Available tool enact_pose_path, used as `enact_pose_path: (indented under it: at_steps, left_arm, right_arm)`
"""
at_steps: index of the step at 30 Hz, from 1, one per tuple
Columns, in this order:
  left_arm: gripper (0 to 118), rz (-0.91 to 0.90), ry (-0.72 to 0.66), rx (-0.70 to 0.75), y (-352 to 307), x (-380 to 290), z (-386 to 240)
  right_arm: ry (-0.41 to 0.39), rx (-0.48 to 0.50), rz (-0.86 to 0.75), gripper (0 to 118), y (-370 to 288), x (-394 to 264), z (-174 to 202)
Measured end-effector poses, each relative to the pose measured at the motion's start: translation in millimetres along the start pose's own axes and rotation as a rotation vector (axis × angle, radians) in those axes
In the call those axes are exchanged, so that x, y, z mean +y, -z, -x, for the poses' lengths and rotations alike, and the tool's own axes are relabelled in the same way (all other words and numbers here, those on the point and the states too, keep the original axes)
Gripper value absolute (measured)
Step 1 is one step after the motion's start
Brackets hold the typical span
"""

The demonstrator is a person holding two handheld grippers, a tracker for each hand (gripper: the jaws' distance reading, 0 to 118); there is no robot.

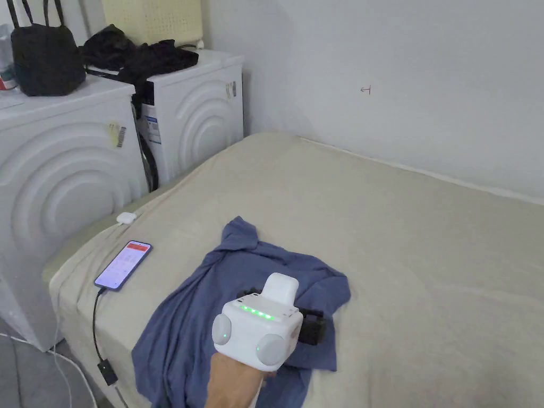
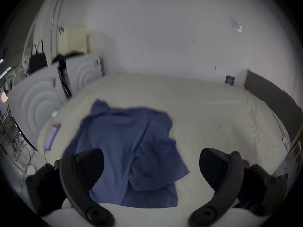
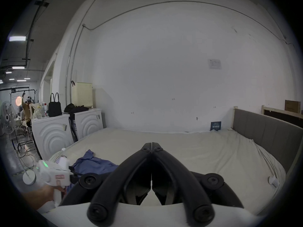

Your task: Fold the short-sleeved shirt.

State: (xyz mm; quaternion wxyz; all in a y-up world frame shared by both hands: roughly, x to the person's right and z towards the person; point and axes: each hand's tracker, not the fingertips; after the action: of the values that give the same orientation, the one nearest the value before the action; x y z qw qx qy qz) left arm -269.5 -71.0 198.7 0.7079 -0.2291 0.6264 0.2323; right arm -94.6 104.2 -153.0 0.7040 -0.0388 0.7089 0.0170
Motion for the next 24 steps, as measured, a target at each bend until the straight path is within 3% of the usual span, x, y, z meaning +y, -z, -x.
enact_pose_path:
  at_steps: [3,4,7,10,13,15,16,18,20,22,24]
  left_arm:
    - [118,0.062,0.088,0.072,38.8,-4.5,0.5]
    - [118,0.098,0.102,0.086,91.7,-18.9,21.6]
    - [118,0.134,0.062,0.034,131.7,-27.3,29.0]
    - [118,0.219,0.051,0.009,130.4,-26.4,11.6]
    - [114,0.267,0.142,0.018,139.8,-33.8,4.4]
    - [110,0.235,0.024,-0.016,133.4,-26.7,14.2]
    - [99,0.194,-0.014,0.0,141.5,-28.3,29.5]
    - [9,0.137,-0.001,0.064,137.5,-21.6,44.2]
    - [10,0.196,-0.072,-0.053,131.1,-21.7,48.1]
    - [10,0.133,0.036,0.024,121.0,-15.4,39.8]
    - [10,0.084,0.004,-0.021,105.6,-5.3,35.0]
  right_arm:
    - [0.009,-0.014,0.03,0,13.8,-10.4,-7.4]
    - [0.012,-0.022,0.039,0,18.1,-13.2,-8.8]
    - [0.01,-0.031,0.065,0,28.1,-20.6,-11.3]
    - [0.009,-0.026,0.096,0,40.3,-28.9,-12.3]
    - [0.009,-0.02,0.126,0,47.8,-36.0,-11.5]
    - [0.005,-0.014,0.136,0,49.0,-39.3,-10.7]
    - [0.003,-0.012,0.139,0,49.3,-41.0,-10.4]
    - [0.004,-0.006,0.146,0,49.3,-43.0,-11.1]
    - [0.009,-0.001,0.151,0,48.9,-44.8,-11.7]
    - [0.009,0.004,0.155,0,47.2,-45.4,-12.1]
    - [-0.003,0.001,0.154,0,45.2,-45.4,-12.6]
